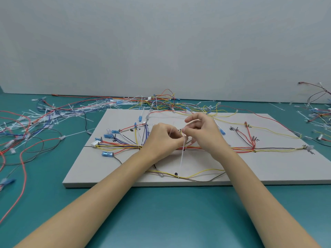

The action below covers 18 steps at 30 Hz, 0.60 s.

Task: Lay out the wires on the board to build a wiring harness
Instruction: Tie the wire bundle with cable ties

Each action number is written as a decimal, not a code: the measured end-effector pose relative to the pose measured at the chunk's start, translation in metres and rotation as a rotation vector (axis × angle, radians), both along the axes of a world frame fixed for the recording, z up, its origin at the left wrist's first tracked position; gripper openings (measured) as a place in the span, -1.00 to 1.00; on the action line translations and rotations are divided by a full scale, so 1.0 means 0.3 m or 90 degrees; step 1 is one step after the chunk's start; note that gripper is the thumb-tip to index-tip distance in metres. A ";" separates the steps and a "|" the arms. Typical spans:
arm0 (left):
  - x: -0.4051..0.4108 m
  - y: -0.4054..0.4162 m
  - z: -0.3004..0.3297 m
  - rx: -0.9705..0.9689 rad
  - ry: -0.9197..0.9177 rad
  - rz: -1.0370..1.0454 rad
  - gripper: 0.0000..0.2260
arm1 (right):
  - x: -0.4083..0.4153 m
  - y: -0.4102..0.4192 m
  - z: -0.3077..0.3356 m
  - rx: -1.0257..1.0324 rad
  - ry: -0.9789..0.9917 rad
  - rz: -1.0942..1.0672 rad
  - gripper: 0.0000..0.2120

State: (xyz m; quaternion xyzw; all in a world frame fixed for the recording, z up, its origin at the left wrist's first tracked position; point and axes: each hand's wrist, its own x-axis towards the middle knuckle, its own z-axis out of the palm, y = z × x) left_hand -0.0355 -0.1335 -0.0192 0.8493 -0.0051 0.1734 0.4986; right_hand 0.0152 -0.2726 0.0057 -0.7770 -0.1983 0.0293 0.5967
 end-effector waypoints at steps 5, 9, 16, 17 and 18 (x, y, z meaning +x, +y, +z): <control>0.010 0.005 -0.001 -0.001 0.014 -0.017 -0.87 | -0.003 -0.005 0.007 -0.009 0.024 0.034 -0.81; 0.011 0.007 -0.003 -0.001 0.010 -0.024 -0.88 | 0.007 -0.034 0.029 -0.066 0.043 0.074 -0.90; 0.013 0.015 0.001 -0.005 0.022 -0.035 -0.95 | 0.007 -0.093 0.047 -0.231 0.107 0.129 -0.93; 0.012 0.017 0.001 -0.003 0.024 -0.037 -0.96 | 0.007 -0.092 0.047 -0.244 0.103 0.127 -0.93; 0.013 0.018 0.002 -0.003 0.026 -0.040 -0.96 | 0.007 -0.089 0.044 -0.255 0.096 0.121 -0.92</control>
